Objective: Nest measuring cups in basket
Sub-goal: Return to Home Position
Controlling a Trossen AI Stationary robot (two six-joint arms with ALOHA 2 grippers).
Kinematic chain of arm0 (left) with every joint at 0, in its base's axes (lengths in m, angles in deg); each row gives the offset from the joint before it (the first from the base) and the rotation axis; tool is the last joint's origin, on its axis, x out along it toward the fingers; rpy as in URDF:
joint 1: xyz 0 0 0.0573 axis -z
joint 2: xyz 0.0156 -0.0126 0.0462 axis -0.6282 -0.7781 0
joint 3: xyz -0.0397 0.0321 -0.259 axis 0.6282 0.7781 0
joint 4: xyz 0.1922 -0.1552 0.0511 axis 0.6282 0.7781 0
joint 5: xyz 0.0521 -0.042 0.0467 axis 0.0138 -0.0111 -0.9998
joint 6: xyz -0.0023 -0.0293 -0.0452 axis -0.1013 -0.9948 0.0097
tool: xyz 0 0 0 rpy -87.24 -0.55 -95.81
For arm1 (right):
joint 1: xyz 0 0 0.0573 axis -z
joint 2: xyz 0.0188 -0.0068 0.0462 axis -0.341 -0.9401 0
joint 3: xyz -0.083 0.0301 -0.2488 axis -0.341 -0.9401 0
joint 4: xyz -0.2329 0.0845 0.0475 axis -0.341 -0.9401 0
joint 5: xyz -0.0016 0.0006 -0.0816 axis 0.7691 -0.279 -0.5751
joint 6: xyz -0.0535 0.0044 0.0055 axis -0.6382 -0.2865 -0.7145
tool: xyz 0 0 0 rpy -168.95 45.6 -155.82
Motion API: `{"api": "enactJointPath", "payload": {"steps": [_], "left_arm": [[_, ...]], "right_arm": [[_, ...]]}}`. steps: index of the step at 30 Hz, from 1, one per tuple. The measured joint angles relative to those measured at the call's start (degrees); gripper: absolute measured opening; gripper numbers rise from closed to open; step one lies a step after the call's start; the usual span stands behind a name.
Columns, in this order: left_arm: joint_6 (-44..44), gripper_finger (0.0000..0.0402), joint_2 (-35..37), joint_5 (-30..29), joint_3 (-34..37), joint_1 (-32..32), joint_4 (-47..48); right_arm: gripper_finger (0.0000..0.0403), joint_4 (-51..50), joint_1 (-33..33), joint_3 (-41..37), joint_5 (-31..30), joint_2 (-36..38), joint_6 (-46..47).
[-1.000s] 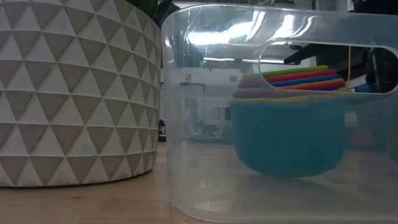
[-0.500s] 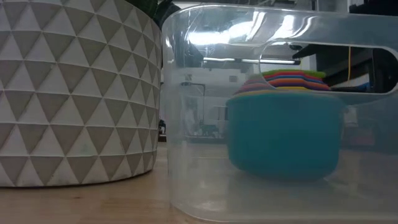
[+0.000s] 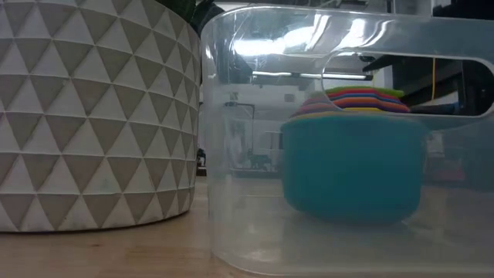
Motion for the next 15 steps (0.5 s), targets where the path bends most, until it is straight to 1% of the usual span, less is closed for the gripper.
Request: {"api": "enactJointPath", "payload": {"steps": [2, 5, 10, 13, 15], "left_arm": [[0.0, 0.0135, 0.0, 0.0, 0.0, 0.0, 0.0], [0.0, 0.0135, 0.0, 0.0, 0.0, 0.0, 0.0], [0.0, 0.0135, 0.0, 0.0, 0.0, 0.0, 0.0], [0.0, 0.0135, 0.0, 0.0, 0.0, 0.0, 0.0], [0.0, 0.0135, 0.0, 0.0, 0.0, 0.0, 0.0]], "right_arm": [[0.0212, 0.2, 0.0, 0.0, 0.0, 0.3, -1.3], [0.0212, 0.3, 0.0, 0.0, 0.0, 2.2, -6.2], [0.0212, 0.1, 0.0, 0.0, 0.0, 7.7, -25.2], [0.0212, 0.1, 0.8, 0.0, 0.9, 10.6, -32.6], [0.0212, 0.0, 1.7, 0.0, 3.5, 11.8, -36.0]]}}
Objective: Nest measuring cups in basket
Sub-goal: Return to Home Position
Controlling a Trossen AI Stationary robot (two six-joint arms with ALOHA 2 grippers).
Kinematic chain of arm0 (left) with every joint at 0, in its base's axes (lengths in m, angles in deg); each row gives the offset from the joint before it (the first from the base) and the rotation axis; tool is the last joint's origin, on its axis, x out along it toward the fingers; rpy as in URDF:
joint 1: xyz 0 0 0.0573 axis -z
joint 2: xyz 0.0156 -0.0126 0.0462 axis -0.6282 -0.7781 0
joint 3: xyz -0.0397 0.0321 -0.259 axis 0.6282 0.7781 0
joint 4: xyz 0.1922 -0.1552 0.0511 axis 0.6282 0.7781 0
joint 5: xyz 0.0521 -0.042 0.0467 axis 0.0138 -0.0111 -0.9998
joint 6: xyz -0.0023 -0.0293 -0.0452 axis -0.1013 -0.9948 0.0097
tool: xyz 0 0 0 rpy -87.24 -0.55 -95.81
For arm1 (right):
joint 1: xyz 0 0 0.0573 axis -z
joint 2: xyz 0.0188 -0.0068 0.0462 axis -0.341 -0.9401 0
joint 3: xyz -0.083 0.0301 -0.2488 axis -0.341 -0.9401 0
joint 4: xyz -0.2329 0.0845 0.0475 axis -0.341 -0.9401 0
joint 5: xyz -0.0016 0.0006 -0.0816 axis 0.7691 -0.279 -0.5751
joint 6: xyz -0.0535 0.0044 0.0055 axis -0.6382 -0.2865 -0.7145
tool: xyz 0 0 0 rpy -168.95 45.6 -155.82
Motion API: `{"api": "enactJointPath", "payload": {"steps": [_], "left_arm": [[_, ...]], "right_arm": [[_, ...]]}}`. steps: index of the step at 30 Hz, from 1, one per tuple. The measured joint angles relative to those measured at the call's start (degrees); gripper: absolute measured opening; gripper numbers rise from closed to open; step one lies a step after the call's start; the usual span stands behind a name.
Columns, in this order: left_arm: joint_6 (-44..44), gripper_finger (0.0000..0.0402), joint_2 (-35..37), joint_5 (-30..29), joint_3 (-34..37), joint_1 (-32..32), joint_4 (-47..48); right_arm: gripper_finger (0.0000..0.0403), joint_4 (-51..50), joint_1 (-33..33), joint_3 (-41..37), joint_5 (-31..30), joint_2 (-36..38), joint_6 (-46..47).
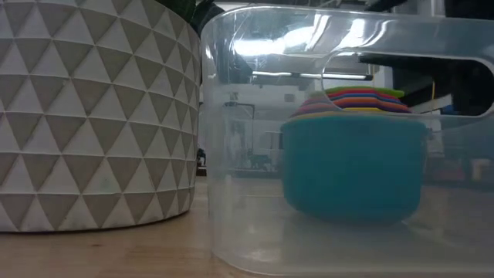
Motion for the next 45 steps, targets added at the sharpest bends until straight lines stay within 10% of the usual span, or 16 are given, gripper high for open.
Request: {"api": "enactJointPath", "payload": {"steps": [21, 45], "left_arm": [[0.0, 0.0135, 0.0, 0.0, 0.0, 0.0, 0.0], [0.0, 0.0135, 0.0, 0.0, 0.0, 0.0, 0.0]], "right_arm": [[0.0212, -5.1, 11.7, 0.0, 36.0, 1.5, -3.1], [0.0212, -20.9, 11.8, 0.0, 39.9, 14.0, -12.9]]}}
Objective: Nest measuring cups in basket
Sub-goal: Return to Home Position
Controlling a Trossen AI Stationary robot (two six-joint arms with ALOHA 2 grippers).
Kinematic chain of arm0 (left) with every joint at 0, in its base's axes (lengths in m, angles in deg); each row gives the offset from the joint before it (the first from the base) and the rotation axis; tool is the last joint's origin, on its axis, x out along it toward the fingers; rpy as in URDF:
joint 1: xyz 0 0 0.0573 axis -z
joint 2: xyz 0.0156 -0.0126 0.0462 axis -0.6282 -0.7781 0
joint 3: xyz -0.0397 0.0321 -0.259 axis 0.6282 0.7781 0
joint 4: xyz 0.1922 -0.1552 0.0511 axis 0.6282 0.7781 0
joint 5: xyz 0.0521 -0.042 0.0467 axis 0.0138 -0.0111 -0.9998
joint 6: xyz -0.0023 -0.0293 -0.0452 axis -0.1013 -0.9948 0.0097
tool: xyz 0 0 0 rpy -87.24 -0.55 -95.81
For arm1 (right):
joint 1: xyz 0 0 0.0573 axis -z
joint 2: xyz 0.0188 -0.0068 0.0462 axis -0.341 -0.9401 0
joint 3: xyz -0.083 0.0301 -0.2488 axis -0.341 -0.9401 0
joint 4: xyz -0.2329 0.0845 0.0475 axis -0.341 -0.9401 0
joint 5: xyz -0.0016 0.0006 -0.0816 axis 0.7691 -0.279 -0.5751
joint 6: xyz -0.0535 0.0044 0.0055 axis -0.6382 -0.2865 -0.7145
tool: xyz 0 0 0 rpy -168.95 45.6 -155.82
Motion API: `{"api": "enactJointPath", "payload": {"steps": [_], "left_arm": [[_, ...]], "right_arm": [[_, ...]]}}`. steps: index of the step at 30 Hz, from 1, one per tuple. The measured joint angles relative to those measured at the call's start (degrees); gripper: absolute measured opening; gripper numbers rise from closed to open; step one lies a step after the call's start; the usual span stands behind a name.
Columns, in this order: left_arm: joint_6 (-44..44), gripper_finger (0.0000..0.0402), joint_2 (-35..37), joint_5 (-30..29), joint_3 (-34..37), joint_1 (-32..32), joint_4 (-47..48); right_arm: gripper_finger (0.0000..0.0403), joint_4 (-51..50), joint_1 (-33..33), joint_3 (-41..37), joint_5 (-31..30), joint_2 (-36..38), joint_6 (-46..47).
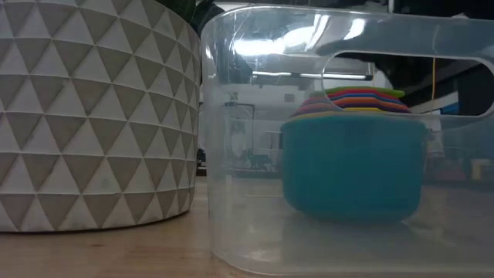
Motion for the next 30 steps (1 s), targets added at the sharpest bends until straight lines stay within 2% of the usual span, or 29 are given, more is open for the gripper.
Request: {"api": "enactJointPath", "payload": {"steps": [6, 11, 16, 22, 30], "left_arm": [[0.0, 0.0135, 0.0, 0.0, 0.0, -0.1, -1.8], [2.5, 0.0135, 2.9, 0.0, -0.2, -0.2, -2.2], [6.7, 0.0135, 8.9, 0.8, -0.1, 1.4, 3.1], [7.1, 0.0135, 14.2, 0.9, 0.0, 3.2, 6.0], [7.9, 0.0135, 15.3, 0.9, 0.0, 4.4, 6.4]], "right_arm": [[0.0212, -21.9, 0.4, 0.0, 3.5, 9.0, 3.6], [0.0212, -33.2, 1.6, 0.0, 9.5, 10.4, 7.7], [0.0212, -33.7, 2.1, 0.0, 11.8, 9.5, 7.1], [0.0212, -38.4, 2.3, 0.0, 7.4, 9.3, 7.6], [0.0212, -39.0, 2.3, 0.0, 6.7, 6.5, 7.6]]}}
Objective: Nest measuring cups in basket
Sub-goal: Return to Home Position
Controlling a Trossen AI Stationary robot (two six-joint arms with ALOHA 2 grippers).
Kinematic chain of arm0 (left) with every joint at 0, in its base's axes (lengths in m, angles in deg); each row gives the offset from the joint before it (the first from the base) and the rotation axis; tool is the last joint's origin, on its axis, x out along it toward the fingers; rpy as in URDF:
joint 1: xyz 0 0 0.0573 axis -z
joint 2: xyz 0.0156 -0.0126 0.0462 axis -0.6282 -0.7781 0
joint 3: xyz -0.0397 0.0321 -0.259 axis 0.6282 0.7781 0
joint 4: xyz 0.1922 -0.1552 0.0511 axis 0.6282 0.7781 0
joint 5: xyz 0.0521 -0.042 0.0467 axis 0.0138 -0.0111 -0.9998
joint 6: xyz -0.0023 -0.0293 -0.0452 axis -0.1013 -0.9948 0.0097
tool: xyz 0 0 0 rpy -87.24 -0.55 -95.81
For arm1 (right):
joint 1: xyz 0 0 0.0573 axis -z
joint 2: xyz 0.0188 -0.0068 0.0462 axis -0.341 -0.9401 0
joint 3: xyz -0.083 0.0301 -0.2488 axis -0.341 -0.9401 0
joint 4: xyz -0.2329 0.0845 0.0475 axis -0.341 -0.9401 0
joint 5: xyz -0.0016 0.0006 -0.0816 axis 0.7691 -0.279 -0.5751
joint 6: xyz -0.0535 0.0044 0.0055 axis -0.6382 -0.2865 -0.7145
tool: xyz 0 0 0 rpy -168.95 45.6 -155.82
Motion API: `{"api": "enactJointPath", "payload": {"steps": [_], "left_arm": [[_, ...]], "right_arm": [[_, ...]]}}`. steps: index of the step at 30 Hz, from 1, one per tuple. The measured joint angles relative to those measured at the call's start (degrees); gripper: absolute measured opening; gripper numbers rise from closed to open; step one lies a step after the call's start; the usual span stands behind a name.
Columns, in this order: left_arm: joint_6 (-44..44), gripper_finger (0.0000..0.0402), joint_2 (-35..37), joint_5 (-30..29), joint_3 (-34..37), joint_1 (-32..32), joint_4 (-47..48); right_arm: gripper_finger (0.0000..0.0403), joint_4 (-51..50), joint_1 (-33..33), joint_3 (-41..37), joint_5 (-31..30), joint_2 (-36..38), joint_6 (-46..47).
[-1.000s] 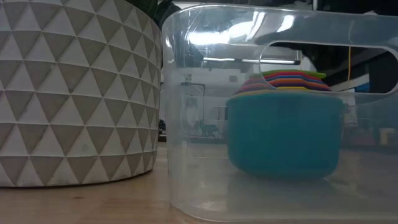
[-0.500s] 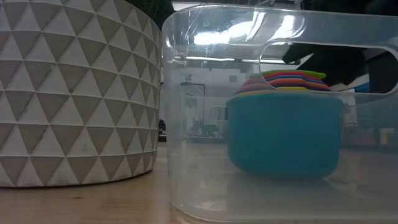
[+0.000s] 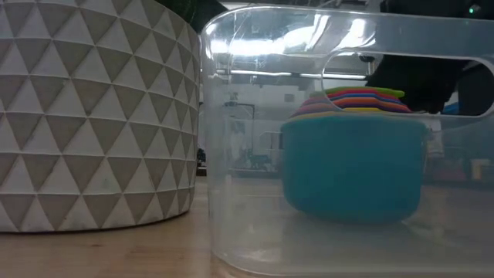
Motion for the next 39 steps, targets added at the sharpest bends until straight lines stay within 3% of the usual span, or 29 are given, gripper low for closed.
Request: {"api": "enactJointPath", "payload": {"steps": [8, 18, 30, 39], "left_arm": [[0.0, 0.0135, 0.0, 0.0, 0.0, 0.1, 0.1], [-0.1, 0.0135, 0.0, 0.0, 0.0, 0.1, 0.0], [-0.1, 0.0135, 0.0, 0.0, 0.0, 0.1, 0.0], [0.0, 0.0135, 0.3, 0.0, 0.0, 0.1, -1.5]], "right_arm": [[0.0212, 0.8, 0.0, 0.0, 0.1, -3.3, 1.5], [0.0212, 5.0, 0.0, 0.0, 5.2, -5.7, 1.6], [0.0212, 4.9, 0.0, 0.0, 2.2, -5.3, 1.3], [0.0212, 4.8, 1.6, 0.0, 2.0, 1.2, -5.6]]}}
